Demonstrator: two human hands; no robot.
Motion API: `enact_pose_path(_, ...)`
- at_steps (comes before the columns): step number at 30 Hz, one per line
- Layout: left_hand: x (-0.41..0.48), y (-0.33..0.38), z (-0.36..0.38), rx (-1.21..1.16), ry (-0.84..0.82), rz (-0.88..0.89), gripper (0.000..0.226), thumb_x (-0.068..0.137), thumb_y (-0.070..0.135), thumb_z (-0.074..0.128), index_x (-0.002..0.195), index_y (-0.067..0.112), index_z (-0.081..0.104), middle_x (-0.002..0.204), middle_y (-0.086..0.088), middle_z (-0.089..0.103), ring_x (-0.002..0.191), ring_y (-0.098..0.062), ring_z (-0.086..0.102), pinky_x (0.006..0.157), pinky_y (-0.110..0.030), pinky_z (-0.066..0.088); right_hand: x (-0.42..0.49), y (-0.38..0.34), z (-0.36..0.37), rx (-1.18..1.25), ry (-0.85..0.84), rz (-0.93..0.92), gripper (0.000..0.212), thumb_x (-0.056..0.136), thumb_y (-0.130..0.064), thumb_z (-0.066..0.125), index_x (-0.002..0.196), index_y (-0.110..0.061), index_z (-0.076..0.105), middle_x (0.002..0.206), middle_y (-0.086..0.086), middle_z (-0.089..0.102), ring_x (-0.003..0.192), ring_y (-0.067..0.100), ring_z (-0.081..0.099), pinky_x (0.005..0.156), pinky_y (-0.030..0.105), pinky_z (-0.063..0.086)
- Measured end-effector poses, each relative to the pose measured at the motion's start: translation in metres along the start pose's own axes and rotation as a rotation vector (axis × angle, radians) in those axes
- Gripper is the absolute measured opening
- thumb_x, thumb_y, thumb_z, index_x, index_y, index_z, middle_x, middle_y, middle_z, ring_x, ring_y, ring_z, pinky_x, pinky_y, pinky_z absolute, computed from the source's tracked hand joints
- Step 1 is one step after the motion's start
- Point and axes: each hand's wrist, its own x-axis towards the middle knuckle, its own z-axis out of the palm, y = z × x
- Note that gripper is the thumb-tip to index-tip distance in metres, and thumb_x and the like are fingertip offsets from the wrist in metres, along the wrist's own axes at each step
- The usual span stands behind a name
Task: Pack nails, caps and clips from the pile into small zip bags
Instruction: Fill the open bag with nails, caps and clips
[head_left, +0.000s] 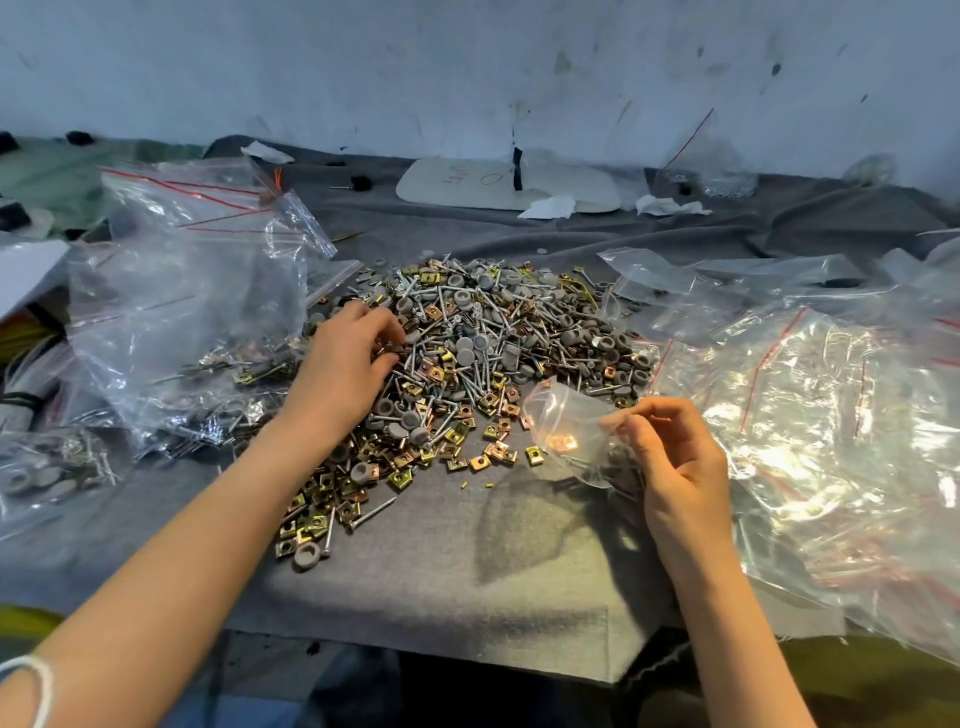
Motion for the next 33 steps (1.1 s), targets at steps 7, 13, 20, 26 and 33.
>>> enact_pose_path(7, -0.012, 0.036, -0.013, -0.341, 0.098, -0.019, 0.014, 0.087, 0.018, 0.072, 0.101, 0.019, 0.069, 0.088, 0.007, 0.07, 0.078, -0.006, 0.063, 0.073, -0.011, 0.048, 0.0, 0.001, -0.001, -0.019, -0.005, -0.008, 0.019, 0.095, -0.005, 0.054, 0.089, -0.024, 0.057, 0.085, -0.004, 0.071, 0.078, 0.008, 0.065, 0.068, 0.019, 0.05)
enact_pose_path(13, -0.035, 0.088, -0.011, -0.63, -0.221, 0.065, 0.011, 0.08, 0.014, 0.078, 0.082, 0.018, 0.068, 0.076, 0.003, 0.072, 0.069, -0.005, 0.066, 0.067, -0.018, 0.053, 0.0, 0.001, 0.0, -0.02, 0.003, 0.002, 0.018, 0.095, -0.006, 0.055, 0.089, -0.023, 0.057, 0.085, -0.003, 0.071, 0.077, 0.01, 0.065, 0.069, 0.022, 0.05)
enact_pose_path(20, -0.035, 0.093, 0.008, -0.633, -0.319, 0.055, 0.005, 0.087, 0.018, 0.071, 0.083, 0.015, 0.073, 0.071, 0.007, 0.07, 0.061, -0.008, 0.062, 0.063, -0.021, 0.052, 0.0, -0.001, 0.0, -0.011, 0.004, 0.019, 0.014, 0.095, -0.006, 0.054, 0.09, -0.019, 0.057, 0.086, -0.001, 0.072, 0.083, 0.012, 0.067, 0.074, 0.025, 0.053)
enact_pose_path(26, -0.021, 0.058, -0.003, -0.435, -0.146, 0.041, 0.014, 0.094, 0.017, 0.061, 0.096, 0.029, 0.069, 0.09, 0.018, 0.067, 0.076, 0.007, 0.058, 0.069, -0.015, 0.044, -0.001, -0.002, 0.0, 0.005, 0.003, 0.012, 0.014, 0.094, -0.008, 0.054, 0.089, -0.02, 0.056, 0.084, -0.004, 0.072, 0.077, 0.01, 0.065, 0.068, 0.022, 0.05)
enact_pose_path(33, -0.034, 0.028, -0.004, -0.03, -0.506, 0.133, 0.015, 0.087, 0.02, 0.071, 0.101, 0.026, 0.071, 0.096, 0.011, 0.068, 0.083, -0.005, 0.06, 0.081, -0.027, 0.049, 0.0, -0.001, -0.001, -0.001, 0.011, 0.033, 0.015, 0.094, -0.007, 0.055, 0.089, -0.02, 0.057, 0.086, 0.001, 0.071, 0.083, 0.011, 0.067, 0.072, 0.022, 0.052)
